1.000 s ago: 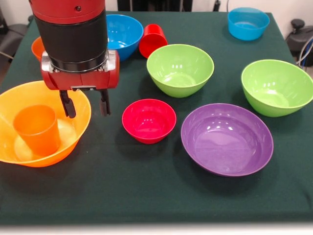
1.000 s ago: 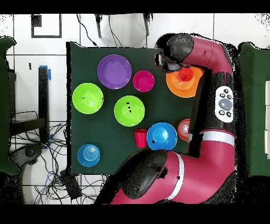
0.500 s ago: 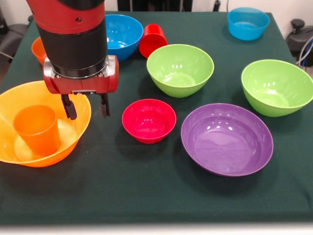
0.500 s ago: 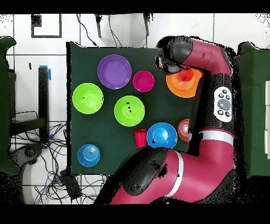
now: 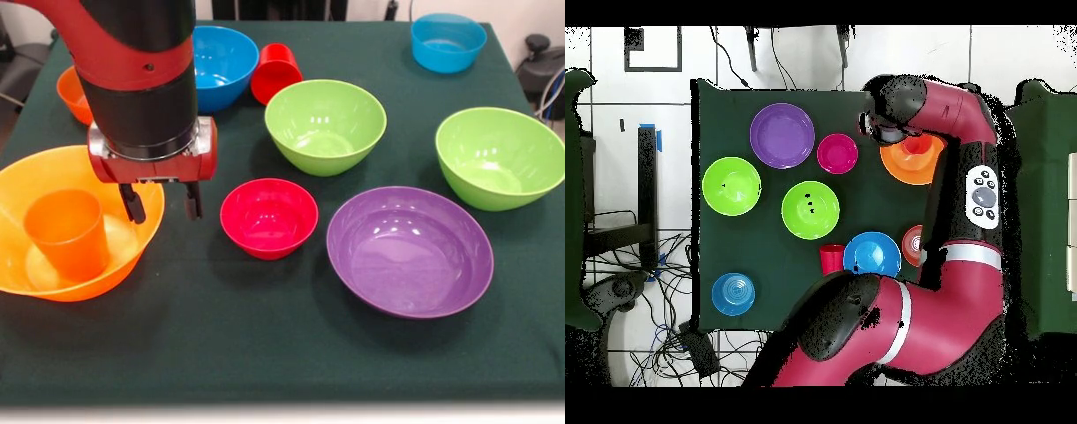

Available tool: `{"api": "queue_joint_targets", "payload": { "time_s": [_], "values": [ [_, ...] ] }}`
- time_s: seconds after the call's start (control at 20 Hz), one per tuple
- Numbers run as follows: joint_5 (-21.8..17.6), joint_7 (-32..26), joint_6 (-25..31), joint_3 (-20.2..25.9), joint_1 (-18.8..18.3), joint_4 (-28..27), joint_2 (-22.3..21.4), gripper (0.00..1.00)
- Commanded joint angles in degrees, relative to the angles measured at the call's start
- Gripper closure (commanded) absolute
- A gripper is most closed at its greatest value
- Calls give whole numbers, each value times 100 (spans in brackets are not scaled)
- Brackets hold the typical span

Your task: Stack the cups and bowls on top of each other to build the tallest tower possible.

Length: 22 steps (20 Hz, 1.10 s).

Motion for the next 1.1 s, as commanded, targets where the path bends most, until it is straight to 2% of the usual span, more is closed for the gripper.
{"api": "queue_joint_targets", "payload": {
  "time_s": [0.05,0.25,0.35,0.5,0.95,1.1],
  "values": [
    [-155,368,-15,50,191,-163,136,0],
    [-198,390,78,-32,251,-306,172,0],
    [-344,386,273,-209,339,-452,195,0],
    [-420,435,196,-395,421,-451,139,0],
    [-192,429,151,-495,450,-457,183,0],
    [-28,339,-16,-371,393,-296,156,0]
  ]
}}
